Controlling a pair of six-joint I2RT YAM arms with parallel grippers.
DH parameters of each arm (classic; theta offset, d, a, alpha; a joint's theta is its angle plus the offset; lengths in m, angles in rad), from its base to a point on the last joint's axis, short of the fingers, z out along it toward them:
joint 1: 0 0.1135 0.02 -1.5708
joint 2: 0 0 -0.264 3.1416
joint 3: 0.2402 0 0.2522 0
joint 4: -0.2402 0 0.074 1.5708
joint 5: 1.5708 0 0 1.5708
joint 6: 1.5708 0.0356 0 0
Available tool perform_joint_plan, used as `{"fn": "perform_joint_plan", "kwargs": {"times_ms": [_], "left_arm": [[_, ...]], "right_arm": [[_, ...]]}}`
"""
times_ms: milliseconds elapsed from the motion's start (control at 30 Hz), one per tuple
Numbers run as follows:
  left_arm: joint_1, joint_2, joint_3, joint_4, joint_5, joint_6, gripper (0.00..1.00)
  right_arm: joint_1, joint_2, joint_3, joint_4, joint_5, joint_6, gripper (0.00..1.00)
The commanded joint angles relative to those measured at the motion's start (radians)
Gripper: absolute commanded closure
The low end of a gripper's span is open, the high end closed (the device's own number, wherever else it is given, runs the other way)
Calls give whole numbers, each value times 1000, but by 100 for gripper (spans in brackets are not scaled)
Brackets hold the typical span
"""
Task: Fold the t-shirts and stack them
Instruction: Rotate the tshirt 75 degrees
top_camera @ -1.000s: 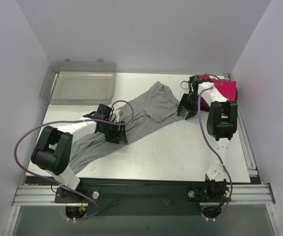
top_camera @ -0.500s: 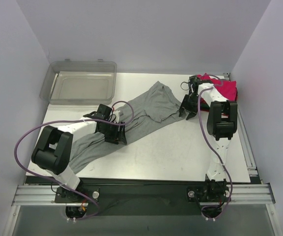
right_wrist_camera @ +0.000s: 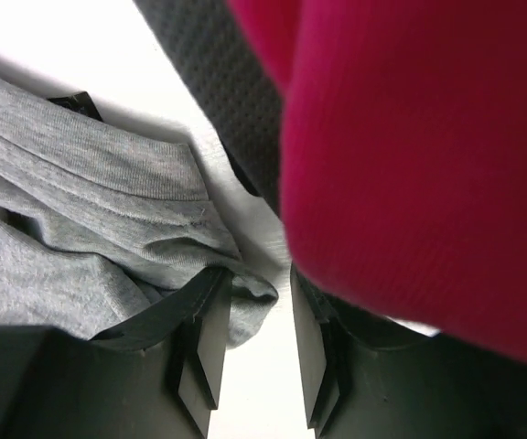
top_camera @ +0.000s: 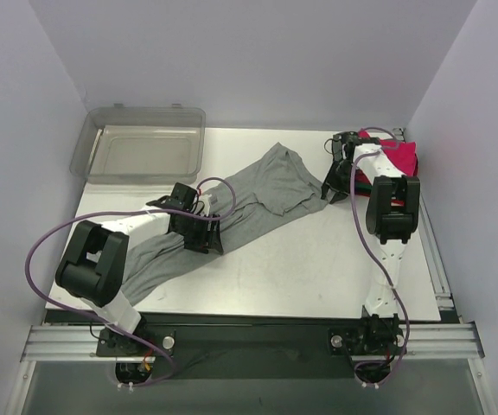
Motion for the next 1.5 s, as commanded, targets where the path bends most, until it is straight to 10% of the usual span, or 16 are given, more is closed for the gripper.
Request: {"fn": "perform_joint_plan", "kwargs": {"times_ms": [0,200,300,1200,1467], "left_arm": [[-1,32,0,-48,-43,25,31],[-3,35,7,-52,-51,24,31],[-3,43,8,-69,-66,36,31],[-30,100,80,-127,-194,54,31],[-46,109,126,-131,-171,42,31]], "right_arm": [[-4,28,14,-27,1,-6,67],[-3,5,-27,-21,-16,-20,78],[-9,0,-30,-21,-16,-17,100],[-144,98,204,-61,-216,79,100],[-127,11,146,-61,-251,31,54]]}}
